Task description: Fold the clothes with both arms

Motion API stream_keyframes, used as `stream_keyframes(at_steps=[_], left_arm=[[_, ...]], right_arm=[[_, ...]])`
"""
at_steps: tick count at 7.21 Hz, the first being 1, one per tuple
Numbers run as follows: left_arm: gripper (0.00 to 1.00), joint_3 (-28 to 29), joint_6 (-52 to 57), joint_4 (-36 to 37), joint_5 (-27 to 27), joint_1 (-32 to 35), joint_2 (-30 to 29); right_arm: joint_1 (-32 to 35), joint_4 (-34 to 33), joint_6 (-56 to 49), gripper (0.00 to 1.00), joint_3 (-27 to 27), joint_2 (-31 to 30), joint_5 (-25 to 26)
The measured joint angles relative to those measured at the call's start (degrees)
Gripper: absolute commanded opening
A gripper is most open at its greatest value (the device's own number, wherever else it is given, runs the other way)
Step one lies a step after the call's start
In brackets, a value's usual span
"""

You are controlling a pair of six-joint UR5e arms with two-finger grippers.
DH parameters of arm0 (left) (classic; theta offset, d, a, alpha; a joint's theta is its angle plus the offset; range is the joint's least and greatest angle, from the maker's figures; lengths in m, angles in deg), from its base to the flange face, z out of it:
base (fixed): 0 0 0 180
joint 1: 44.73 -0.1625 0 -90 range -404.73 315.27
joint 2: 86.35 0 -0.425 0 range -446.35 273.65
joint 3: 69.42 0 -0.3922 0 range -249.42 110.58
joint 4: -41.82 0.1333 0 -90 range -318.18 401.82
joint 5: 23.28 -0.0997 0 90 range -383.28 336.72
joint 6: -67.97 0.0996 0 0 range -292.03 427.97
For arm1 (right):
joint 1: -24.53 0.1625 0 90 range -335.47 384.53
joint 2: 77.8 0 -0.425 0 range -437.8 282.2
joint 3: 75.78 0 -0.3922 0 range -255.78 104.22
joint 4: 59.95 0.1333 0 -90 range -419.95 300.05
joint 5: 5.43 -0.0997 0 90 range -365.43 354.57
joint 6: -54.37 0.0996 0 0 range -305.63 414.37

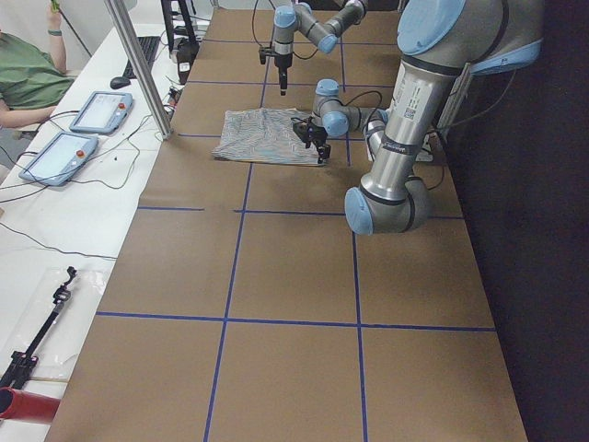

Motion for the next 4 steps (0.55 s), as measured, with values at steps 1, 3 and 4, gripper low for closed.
stream_keyframes(at_steps=[1, 3, 4], left_arm=[[0.97, 1.19, -0.52, 0.02, -0.57, -0.29, -0.38], [0.97, 1.12, -0.77, 0.13, -0.79, -0.56, -0.06], [0.97, 0.92, -0.79, 0.18, -0.80, -0.62, 0.11]], right_arm=[[-0.04, 0.01, 0.11, 1.00, 0.04, -0.01, 0.00], [-0.07, 0.04, 0.15, 1.00, 0.10, 0.03, 0.00], [-0.07, 0.01, 0.16, 1.00, 0.12, 0.04, 0.00]])
